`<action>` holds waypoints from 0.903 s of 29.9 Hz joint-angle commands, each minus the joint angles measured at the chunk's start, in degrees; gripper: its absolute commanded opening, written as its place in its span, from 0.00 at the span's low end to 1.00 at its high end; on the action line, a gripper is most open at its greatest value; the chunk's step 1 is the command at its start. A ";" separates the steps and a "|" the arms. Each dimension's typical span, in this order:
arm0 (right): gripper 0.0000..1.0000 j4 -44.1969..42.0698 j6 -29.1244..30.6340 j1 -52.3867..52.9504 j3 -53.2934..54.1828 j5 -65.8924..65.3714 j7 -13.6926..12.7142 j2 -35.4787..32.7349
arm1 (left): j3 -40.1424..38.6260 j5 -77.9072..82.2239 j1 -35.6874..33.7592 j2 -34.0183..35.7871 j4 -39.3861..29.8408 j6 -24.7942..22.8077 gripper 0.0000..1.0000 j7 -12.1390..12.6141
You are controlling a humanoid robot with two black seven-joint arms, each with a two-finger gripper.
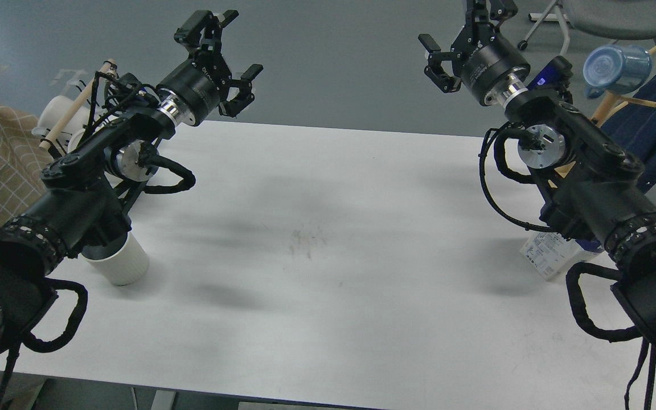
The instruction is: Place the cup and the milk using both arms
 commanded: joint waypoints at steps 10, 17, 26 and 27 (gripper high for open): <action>1.00 0.25 0.00 0.75 0.12 -0.08 0.26 0.00 | -1.71 -1.41 0.17 0.97 -2.60 0.01 0.99 0.14; 1.00 -0.01 0.00 0.84 -0.05 -0.08 0.53 0.00 | -1.62 -1.41 0.08 1.32 -1.37 0.01 0.99 0.41; 1.00 -3.61 0.00 1.98 -0.23 -0.17 0.70 -0.88 | -6.01 -2.02 -0.53 1.77 3.11 0.01 0.99 -0.47; 1.00 -4.05 0.00 2.16 -0.14 -0.16 0.70 -0.88 | -5.76 -2.02 -0.71 1.59 3.46 0.01 0.99 -0.47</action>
